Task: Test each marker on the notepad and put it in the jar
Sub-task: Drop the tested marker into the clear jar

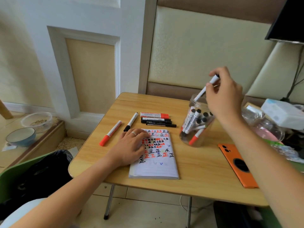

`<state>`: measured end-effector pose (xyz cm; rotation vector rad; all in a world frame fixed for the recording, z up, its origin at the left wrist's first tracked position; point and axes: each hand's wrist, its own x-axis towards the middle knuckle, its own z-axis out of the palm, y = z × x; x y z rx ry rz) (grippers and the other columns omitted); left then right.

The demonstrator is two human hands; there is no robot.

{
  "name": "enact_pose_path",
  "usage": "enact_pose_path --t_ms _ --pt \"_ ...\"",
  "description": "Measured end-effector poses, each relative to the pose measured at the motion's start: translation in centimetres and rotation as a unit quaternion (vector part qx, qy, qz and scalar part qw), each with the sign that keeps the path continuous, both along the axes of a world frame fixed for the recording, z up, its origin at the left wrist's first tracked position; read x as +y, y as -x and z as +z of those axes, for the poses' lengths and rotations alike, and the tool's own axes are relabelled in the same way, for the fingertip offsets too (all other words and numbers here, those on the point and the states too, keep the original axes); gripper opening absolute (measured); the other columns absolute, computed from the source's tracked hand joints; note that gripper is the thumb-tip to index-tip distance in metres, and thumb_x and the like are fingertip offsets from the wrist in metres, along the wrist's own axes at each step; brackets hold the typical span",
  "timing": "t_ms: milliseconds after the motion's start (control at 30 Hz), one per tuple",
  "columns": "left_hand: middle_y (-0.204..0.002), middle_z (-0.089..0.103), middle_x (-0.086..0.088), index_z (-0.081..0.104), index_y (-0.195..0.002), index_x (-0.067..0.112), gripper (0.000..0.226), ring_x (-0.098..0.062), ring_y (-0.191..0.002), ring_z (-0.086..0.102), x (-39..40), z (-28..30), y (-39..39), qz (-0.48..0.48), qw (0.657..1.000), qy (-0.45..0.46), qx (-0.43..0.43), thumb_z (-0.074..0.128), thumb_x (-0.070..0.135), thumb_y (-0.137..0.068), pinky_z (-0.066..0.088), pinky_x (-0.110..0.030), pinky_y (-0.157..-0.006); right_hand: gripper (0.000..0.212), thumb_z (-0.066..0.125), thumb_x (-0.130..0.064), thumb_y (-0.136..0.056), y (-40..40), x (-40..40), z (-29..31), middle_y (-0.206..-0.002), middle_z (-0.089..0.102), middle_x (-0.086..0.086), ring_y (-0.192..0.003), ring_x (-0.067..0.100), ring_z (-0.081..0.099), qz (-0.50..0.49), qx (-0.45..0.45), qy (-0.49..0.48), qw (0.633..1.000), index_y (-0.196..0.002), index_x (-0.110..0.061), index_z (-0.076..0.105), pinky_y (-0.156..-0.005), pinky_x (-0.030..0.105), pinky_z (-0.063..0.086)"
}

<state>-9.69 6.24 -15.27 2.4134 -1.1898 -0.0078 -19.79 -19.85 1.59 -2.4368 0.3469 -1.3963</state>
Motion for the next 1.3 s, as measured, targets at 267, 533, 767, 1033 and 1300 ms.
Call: enact_pose_path --t_ms 267,533,767,1033,1300 --pt "-0.151 0.038 0.014 0.046 -0.142 0.039 0.057 -0.007 -0.144 0.026 0.1 0.0 0.0 0.001 1.0 0.002 0.004 0.033 0.051 -0.088 0.012 -0.034 -0.117 0.021 0.046 -0.021 -0.105 -0.8 -0.7 -2.1 -0.081 0.064 0.007 -0.077 0.03 0.06 -0.047 0.178 0.02 0.983 -0.09 -0.016 0.061 -0.063 0.033 0.04" --pt "-0.15 0.038 0.015 0.048 -0.139 0.041 0.058 -0.006 -0.143 0.027 0.0 -0.4 -0.5 0.008 1.0 0.018 0.023 0.035 0.053 -0.084 0.014 -0.036 -0.118 0.052 0.035 -0.051 -0.106 -1.4 -0.3 -2.7 -0.081 0.068 0.007 -0.091 0.035 0.065 -0.094 0.319 0.089 0.939 -0.078 -0.018 0.063 -0.093 0.043 0.042" --pt "-0.147 0.041 0.016 0.05 -0.137 0.04 0.066 -0.007 -0.14 0.028 -0.1 -0.7 -0.7 0.011 0.999 0.032 0.013 0.028 0.057 -0.077 0.016 -0.032 -0.112 0.024 0.059 -0.027 -0.095 -2.9 2.3 -4.0 -0.104 0.064 0.015 -0.099 0.035 0.058 -0.085 0.088 0.151 0.981 -0.106 -0.007 0.062 -0.083 0.042 0.045" --pt "-0.144 0.042 0.017 0.051 -0.134 0.042 0.053 -0.005 -0.137 0.03 -0.2 -0.8 -1.0 0.013 0.999 0.037 0.023 0.041 0.05 -0.083 0.016 -0.03 -0.112 0.023 0.054 -0.004 -0.101 -7.7 5.0 -8.6 -0.116 0.066 0.002 -0.104 0.016 0.062 0.112 0.332 0.069 0.934 -0.117 -0.014 0.067 -0.091 0.026 0.05" --pt "-0.144 0.042 0.017 0.052 -0.133 0.042 0.057 -0.005 -0.137 0.029 -0.4 -0.7 -1.2 0.013 0.998 0.048 0.026 0.036 0.054 -0.08 0.016 -0.033 -0.113 0.034 0.053 0.004 -0.094 -9.5 3.9 -12.0 -0.114 0.064 0.004 -0.096 0.023 0.061 0.022 0.424 0.164 0.891 -0.121 -0.015 0.06 -0.072 0.036 0.047"
